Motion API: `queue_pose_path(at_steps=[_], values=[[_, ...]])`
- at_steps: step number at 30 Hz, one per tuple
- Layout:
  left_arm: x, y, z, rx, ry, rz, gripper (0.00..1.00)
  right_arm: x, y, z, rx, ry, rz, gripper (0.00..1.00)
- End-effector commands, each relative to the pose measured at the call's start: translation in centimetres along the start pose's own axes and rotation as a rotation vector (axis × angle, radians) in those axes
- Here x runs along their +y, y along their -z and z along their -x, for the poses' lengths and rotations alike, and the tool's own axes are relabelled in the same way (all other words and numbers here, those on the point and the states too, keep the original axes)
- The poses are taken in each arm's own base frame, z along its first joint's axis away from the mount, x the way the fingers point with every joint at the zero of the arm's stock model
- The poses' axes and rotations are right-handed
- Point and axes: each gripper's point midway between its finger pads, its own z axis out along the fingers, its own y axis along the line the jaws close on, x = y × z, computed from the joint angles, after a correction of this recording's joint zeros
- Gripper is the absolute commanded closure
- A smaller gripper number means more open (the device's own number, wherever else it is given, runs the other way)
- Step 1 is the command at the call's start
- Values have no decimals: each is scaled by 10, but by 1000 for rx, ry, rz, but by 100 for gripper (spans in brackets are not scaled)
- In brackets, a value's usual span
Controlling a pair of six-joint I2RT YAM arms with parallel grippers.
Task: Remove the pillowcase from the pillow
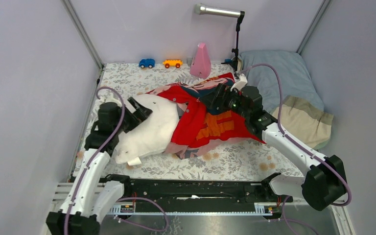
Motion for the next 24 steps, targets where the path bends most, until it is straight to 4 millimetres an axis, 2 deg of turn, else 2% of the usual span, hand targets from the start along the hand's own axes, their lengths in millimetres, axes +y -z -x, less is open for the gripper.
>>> queue_pose_path(at_steps=[1,3,6,12,14,17,20,24], values=[[-8,7,-7,-64,-53,110,1,23,-2,10,-37,-11,123,0],[-11,9,-19,-46,-74,125,1,18,-8,5,26,1,75,0],[-16,12,-31,-27,-89,117,1,27,-20,-3,125,116,38,0],[-7,25,-30,-19,-191,233,1,28,-31,-28,184,259,-89,1],[-9,29,-32,-7,-254,266,1,26,-34,-36,217,264,-94,6],[-20,36,-39,9,-389,285,1,24,-36,-43,242,264,-89,22],[-35,40,-54,19,-513,256,1,23,-34,-46,246,267,-83,42],[-45,27,-76,91,-588,225,1,18,-29,-44,231,275,-103,68]])
